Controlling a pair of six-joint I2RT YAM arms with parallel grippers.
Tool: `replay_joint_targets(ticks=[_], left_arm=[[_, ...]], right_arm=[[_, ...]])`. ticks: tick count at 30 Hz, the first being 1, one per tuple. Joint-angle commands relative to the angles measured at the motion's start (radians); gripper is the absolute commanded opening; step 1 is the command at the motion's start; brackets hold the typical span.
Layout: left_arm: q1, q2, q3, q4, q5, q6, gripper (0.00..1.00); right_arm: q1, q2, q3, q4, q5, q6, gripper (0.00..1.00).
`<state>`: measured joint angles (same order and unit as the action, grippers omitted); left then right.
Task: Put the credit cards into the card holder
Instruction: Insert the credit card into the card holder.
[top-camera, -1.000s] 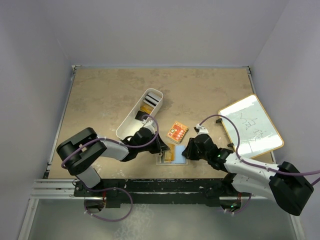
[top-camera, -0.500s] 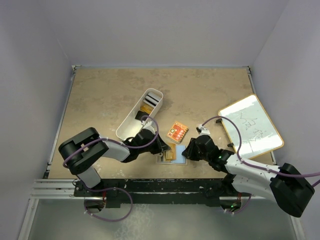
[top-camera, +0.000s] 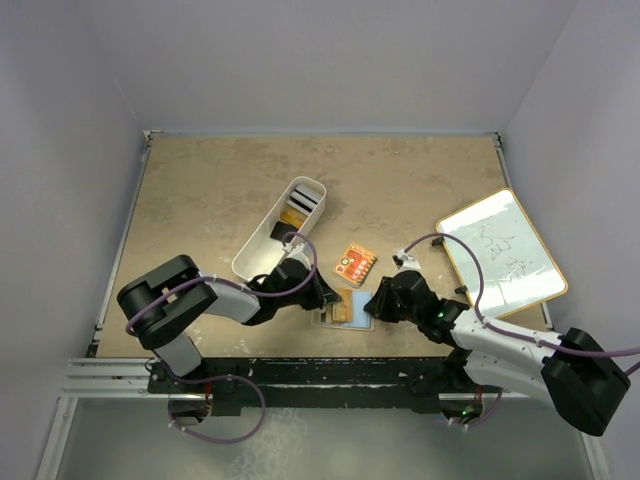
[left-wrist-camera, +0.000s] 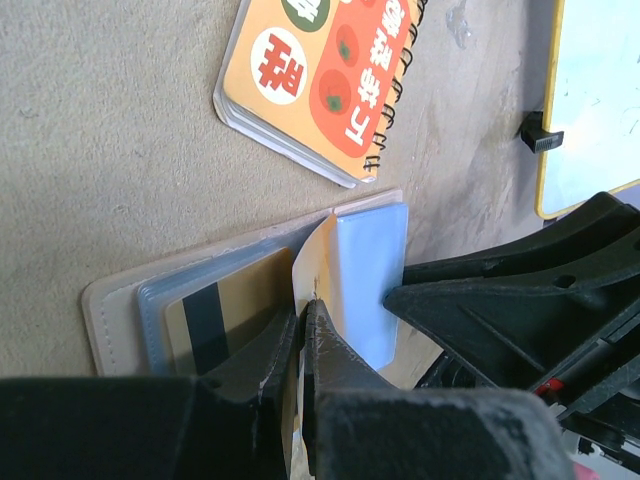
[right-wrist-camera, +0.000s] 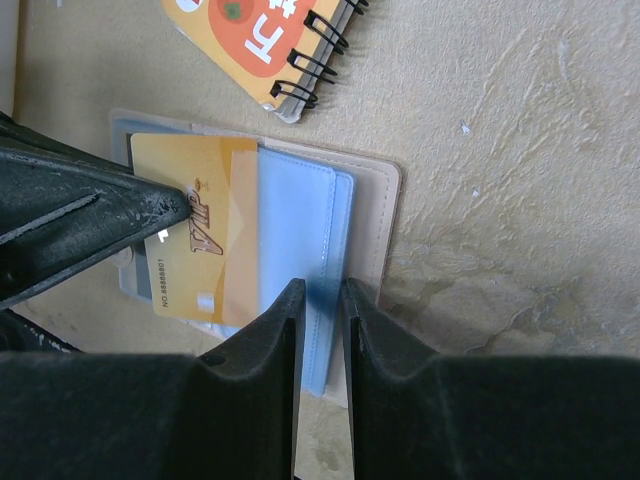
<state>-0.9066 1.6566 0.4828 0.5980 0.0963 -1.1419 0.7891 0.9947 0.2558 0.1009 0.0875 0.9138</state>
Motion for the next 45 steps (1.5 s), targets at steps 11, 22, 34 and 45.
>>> replay_joint_targets(ticks=[11,22,34,45], left_arm=[[-0.026,0.049,0.012,-0.124,0.053,0.046,0.0],[-0.026,0.01,0.051,-0.181,-0.008,0.05,0.15],[-0.027,-0.089,0.08,-0.318,-0.131,0.044,0.38],[-0.028,-0.207,0.136,-0.45,-0.226,0.063,0.48]], right_arm=[[0.004,0.016,-0.002,-0.018,-0.003,0.01,0.23],[0.004,-0.005,0.019,-0.059,0.015,0.005,0.23],[0.004,-0.099,0.113,-0.189,0.02,-0.038,0.32],[0.004,-0.085,0.112,-0.125,-0.036,-0.024,0.32]])
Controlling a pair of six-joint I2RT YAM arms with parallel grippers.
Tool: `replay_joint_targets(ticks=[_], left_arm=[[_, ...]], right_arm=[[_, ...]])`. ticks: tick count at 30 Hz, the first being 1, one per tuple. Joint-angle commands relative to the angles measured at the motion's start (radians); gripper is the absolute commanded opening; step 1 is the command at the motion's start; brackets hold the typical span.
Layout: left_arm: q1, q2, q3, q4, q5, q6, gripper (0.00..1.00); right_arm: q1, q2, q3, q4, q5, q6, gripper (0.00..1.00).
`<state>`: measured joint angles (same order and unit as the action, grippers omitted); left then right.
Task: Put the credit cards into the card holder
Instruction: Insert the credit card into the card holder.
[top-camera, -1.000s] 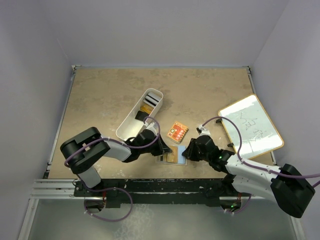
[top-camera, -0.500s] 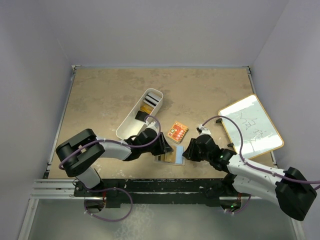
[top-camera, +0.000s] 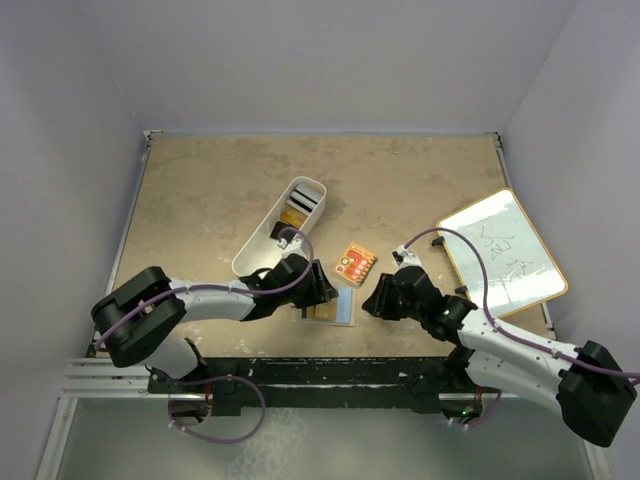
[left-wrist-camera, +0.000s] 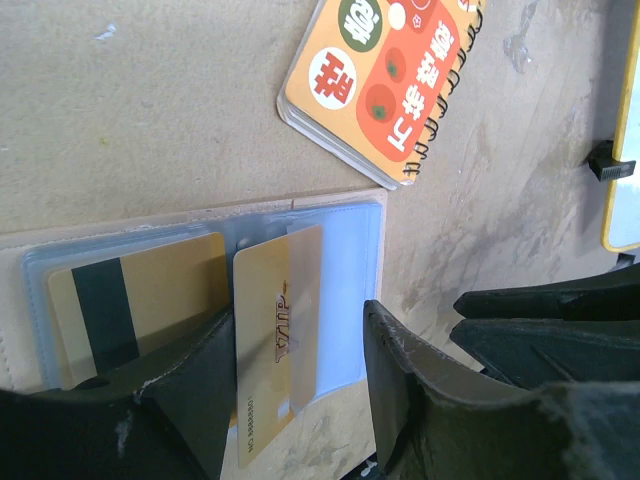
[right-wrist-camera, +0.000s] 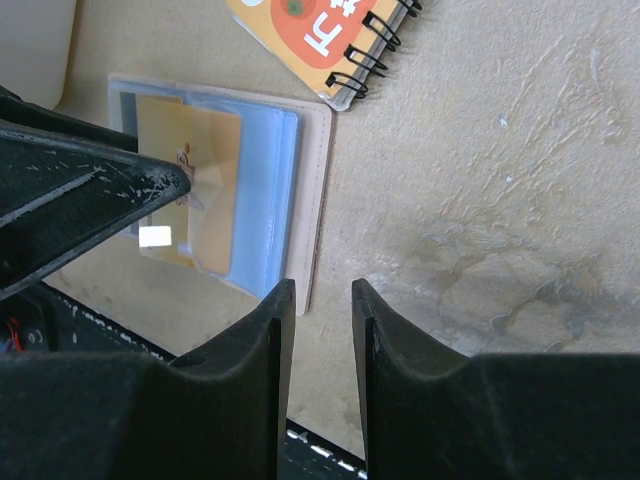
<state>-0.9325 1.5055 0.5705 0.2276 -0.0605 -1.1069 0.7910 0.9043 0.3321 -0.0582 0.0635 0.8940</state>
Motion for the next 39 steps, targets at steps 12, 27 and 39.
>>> replay_joint_targets(ticks=[12,27,39], left_arm=[[-0.002,-0.106,0.125,-0.257,-0.14,0.059,0.5],[-0.002,-0.037,0.085,-0.21,-0.111,0.059,0.5],[-0.001,0.013,0.053,-0.081,-0.015,-0.013,0.5]], right_arm=[[0.002,0.029,0.035,0.113,-0.054,0.007,0.3],[0.002,0.24,0.055,0.293,-0.111,-0.005,0.27],[0.002,0.302,0.042,0.291,-0.104,-0.028,0.24]])
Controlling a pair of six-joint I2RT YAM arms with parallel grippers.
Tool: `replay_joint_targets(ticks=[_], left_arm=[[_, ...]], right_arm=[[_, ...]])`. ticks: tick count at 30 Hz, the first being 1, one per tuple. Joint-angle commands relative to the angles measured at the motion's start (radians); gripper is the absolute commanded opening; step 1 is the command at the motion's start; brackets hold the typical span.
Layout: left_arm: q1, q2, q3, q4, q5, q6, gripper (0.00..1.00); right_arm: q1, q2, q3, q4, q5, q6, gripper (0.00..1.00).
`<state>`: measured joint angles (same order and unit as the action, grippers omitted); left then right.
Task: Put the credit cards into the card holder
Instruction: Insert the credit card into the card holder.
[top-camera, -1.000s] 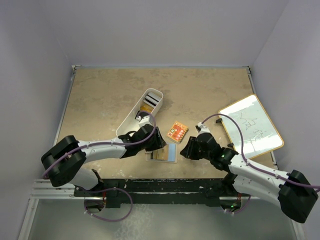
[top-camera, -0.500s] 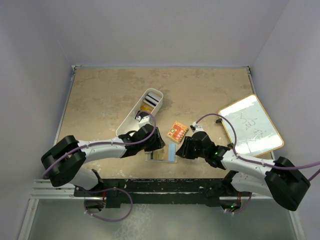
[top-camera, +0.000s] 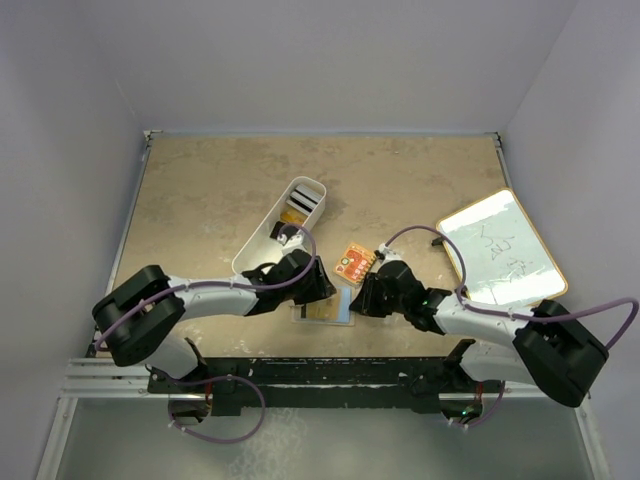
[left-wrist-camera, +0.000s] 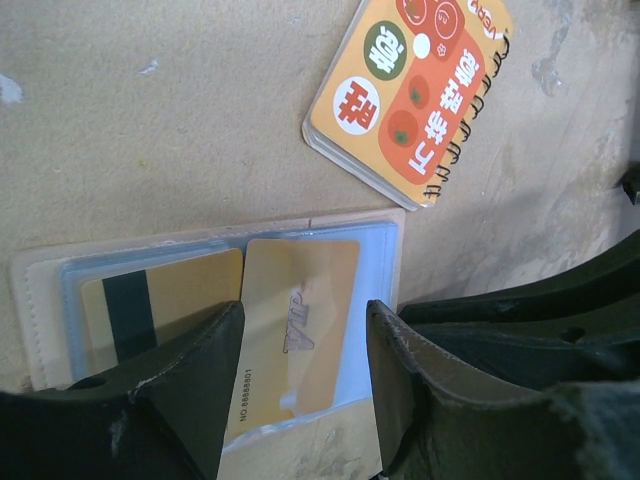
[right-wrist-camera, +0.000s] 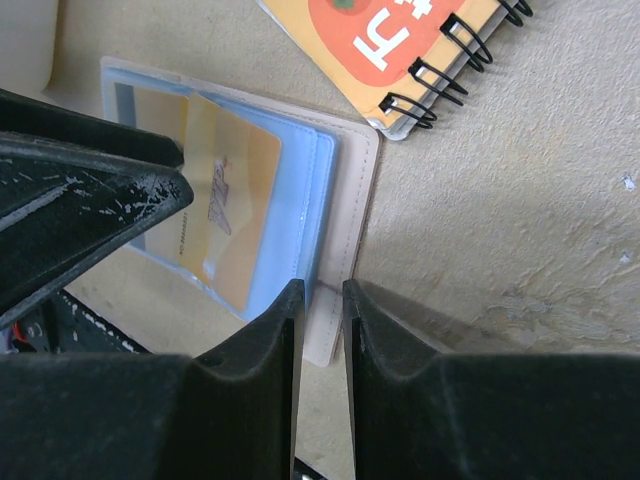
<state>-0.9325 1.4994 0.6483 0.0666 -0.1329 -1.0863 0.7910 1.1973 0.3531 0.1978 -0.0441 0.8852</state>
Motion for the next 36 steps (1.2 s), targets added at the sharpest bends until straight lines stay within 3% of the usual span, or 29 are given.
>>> replay_joint_targets(ticks=[1,13,20,27,31,36], left_arm=[[-0.002,0.024,-0.026,0.093,0.068,-0.044,0.5],[-0.002,0.042,-0.07,0.313,0.168,-0.146,0.48],[-0.001,0.033,-0.084,0.337,0.187,-0.159,0.48],[-0.001,-0.094,-0.01,-0.027,0.005,-0.034,0.47],[0.002,-0.138,0.025,-0.207,-0.121,0.022,0.33],[0.001,-0.143,0.032,-0.31,-0.19,0.049,0.15]], right_arm=[[0.002,0.012,0.02,0.035,0.004,-0.019,0.24],[0.002,0.004,-0.004,0.04,0.025,-0.023,0.23],[0.001,-0.119,0.014,-0.101,0.112,-0.04,0.24],[0.001,-0.216,0.02,-0.12,0.115,-0.039,0.35],[0.002,-0.17,0.036,-0.068,0.064,-0.032,0.39],[0.002,-0.088,0.067,-0.021,0.017,-0.031,0.41]])
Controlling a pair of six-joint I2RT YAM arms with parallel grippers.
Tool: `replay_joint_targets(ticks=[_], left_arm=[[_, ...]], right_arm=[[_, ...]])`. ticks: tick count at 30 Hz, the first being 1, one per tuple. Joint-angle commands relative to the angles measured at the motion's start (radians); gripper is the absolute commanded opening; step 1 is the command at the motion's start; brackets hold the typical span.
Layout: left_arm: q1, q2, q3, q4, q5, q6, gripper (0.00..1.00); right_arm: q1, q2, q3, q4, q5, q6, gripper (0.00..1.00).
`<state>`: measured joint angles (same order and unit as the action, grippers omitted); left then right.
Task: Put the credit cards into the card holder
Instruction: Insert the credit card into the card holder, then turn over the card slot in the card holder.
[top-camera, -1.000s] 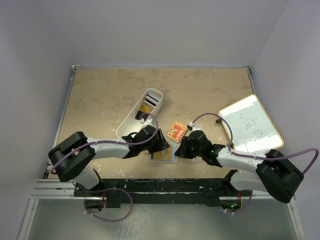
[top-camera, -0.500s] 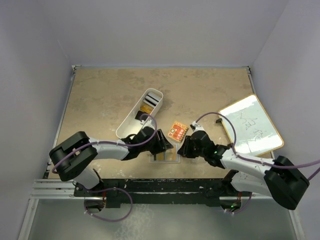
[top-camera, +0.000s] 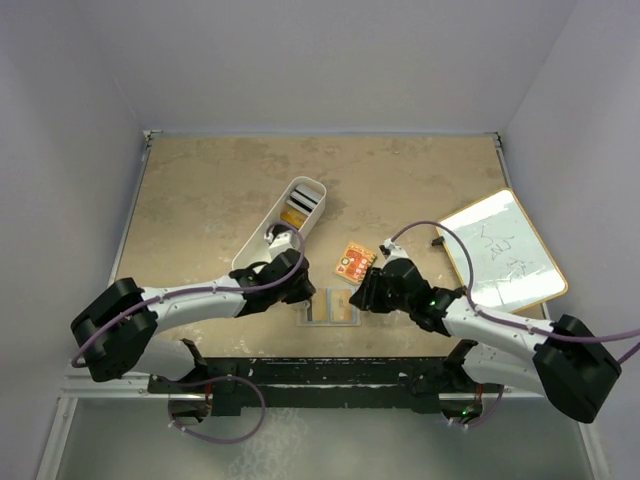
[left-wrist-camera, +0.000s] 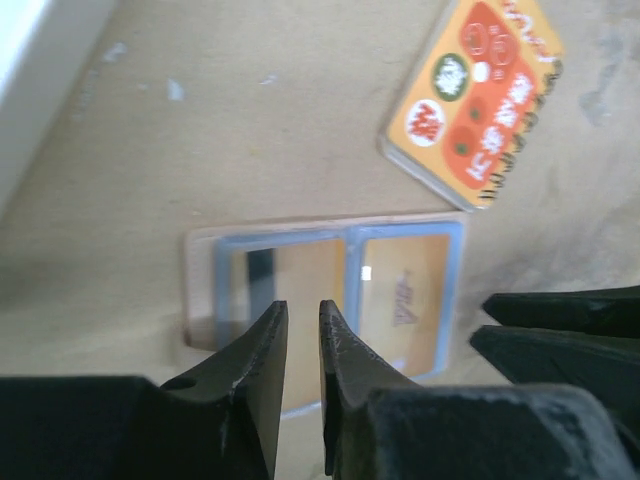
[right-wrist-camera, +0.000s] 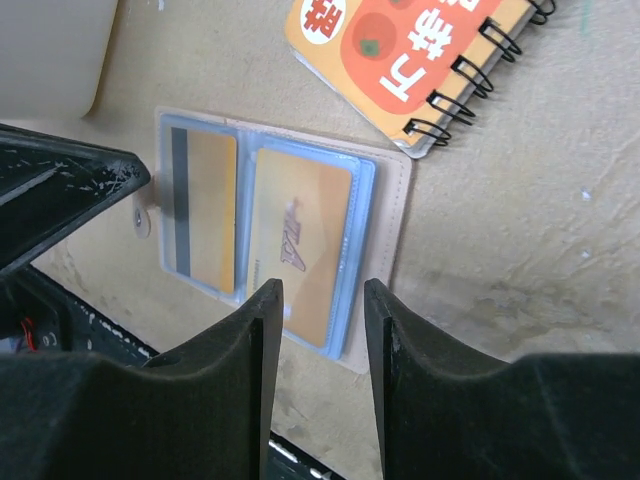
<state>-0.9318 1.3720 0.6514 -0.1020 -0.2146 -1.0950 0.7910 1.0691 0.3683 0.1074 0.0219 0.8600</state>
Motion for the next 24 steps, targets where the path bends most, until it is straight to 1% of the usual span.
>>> replay_joint_targets(ticks=[1,4,8,12,15,19,24], left_arm=[[0.002,-0.015,0.026,-0.145,-0.112,0.059,0.14],[0.002,-0.004,0.02,-0.153,-0.119,0.061,0.14],[0.002,0.026,0.017,-0.167,-0.134,0.072,0.2],[0.001,0.052,0.0,-0.137,-0.108,0.072,0.2],[0.001,0.067,-0.005,-0.117,-0.092,0.075,0.2],[0.001,0.077,-0.015,-0.094,-0.075,0.075,0.16],[0.001,0.083,-0.032,-0.05,-0.045,0.065,0.15]], right_arm=[[0.001,0.055,0.053,0.082,-0.055,-0.003,0.41],[0.002,0.091,0.058,0.102,-0.078,0.006,0.41],[0.002,0.123,0.069,0.113,-0.077,-0.003,0.42],[0.001,0.153,0.068,0.123,-0.08,0.0,0.42],[0.002,0.18,0.069,0.134,-0.092,0.003,0.42],[0.002,0.204,0.07,0.154,-0.112,0.007,0.42],[0.001,0.194,0.072,0.155,-0.125,0.005,0.41]])
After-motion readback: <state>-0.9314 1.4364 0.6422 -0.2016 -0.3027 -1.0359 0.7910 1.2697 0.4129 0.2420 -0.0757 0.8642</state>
